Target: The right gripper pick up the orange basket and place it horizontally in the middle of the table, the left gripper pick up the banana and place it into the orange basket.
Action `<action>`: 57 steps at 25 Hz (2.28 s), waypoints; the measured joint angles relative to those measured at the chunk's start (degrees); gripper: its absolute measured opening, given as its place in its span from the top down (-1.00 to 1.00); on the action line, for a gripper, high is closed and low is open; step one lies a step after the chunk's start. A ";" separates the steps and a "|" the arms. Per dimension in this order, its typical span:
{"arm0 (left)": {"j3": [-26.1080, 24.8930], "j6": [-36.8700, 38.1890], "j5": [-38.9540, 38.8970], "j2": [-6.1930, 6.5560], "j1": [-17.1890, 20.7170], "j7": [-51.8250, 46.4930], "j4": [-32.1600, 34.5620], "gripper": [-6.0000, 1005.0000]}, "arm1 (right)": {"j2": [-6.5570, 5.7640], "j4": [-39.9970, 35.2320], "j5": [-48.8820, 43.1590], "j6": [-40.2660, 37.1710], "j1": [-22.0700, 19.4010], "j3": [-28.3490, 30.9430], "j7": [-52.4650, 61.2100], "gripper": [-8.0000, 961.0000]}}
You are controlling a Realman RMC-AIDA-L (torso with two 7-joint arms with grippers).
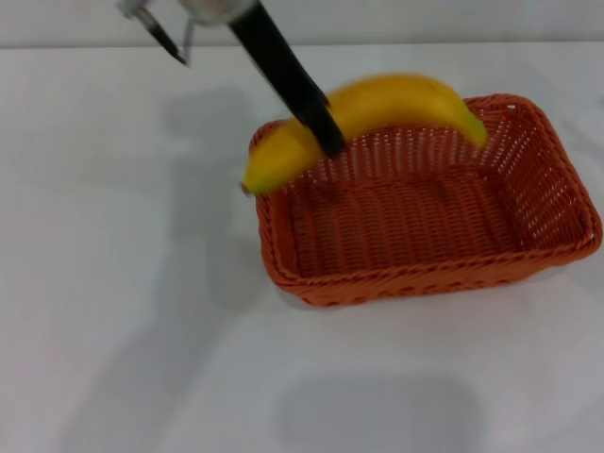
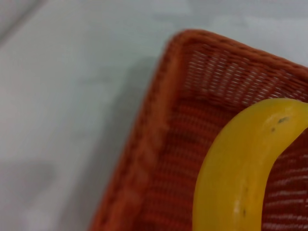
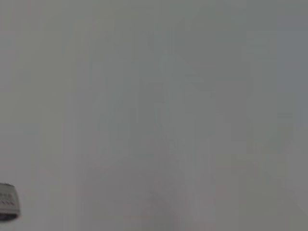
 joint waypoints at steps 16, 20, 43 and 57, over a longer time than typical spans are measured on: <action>-0.12 -6.48 -7.74 0.11 1.20 -2.90 4.97 -0.50 | -1.45 0.31 -0.03 -3.30 -3.65 1.26 -2.75 -0.63; -0.12 -4.87 -20.33 0.07 5.91 2.42 -1.43 -0.66 | -1.54 1.35 -0.05 -3.59 -4.71 2.29 -7.71 -0.63; -0.17 19.67 -103.56 -0.33 67.03 42.78 -10.00 -0.78 | 0.52 21.66 9.32 -2.98 -4.47 2.12 -27.33 -0.63; -0.32 15.46 -113.89 -0.10 80.75 57.60 2.06 -0.78 | 0.84 38.82 18.04 -2.94 -2.19 2.68 -45.57 -0.63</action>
